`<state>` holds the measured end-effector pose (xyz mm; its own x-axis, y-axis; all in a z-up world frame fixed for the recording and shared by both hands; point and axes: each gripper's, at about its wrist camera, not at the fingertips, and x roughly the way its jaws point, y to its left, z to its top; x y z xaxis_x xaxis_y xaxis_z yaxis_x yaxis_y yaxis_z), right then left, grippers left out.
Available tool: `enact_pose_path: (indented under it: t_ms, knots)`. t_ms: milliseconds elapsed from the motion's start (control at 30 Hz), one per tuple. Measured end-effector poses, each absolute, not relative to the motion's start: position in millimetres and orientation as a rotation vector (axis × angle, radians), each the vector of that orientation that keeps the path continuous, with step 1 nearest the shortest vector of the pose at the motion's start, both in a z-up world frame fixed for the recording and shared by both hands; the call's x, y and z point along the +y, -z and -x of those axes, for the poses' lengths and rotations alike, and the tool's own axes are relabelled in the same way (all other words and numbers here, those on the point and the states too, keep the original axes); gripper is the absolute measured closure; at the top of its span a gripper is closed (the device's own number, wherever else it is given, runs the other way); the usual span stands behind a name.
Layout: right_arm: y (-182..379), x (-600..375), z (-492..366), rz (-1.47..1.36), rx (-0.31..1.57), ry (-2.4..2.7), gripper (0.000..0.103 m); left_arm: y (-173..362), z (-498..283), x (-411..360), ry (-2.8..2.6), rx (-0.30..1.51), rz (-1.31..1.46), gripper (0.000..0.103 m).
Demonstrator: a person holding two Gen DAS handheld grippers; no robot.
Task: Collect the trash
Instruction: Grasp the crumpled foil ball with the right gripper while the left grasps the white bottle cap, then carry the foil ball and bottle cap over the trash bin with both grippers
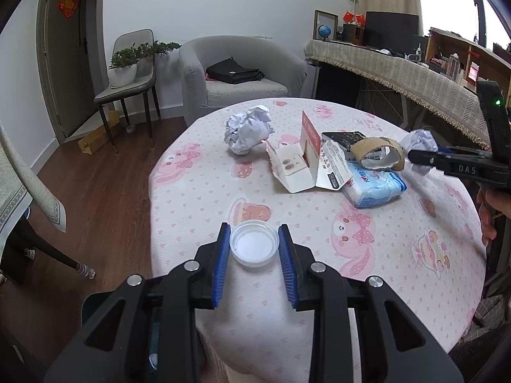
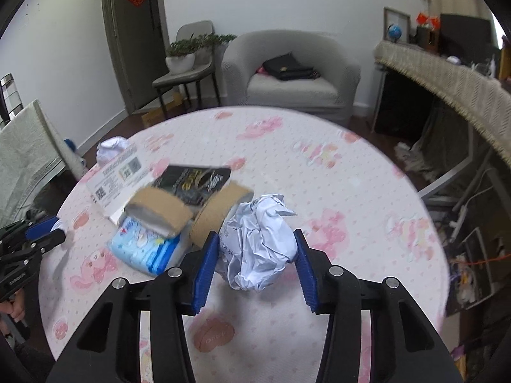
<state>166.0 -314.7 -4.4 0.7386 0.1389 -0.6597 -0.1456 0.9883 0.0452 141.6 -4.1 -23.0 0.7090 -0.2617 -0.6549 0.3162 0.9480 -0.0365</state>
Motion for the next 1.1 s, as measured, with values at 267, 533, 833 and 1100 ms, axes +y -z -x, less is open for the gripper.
enact_pose_path:
  t_ms: [267,533,833,1100]
  knots:
    - [-14,-306,-163,0.021,0.640,-0.135,0.056,21,-138,16,0.301,0.710,-0.072,0.071]
    - [-24,-276,-162,0.020,0.602,-0.195,0.056,15,-133,39,0.279,0.700,-0.059,0.071]
    - [-31,-235,-162,0.030,0.574,-0.273,0.056,15,-128,66,0.251,0.705,-0.047,0.071]
    - [-30,-205,-164,0.015,0.579,-0.347,0.056,26,-126,94,0.215,0.735,-0.040,0.071]
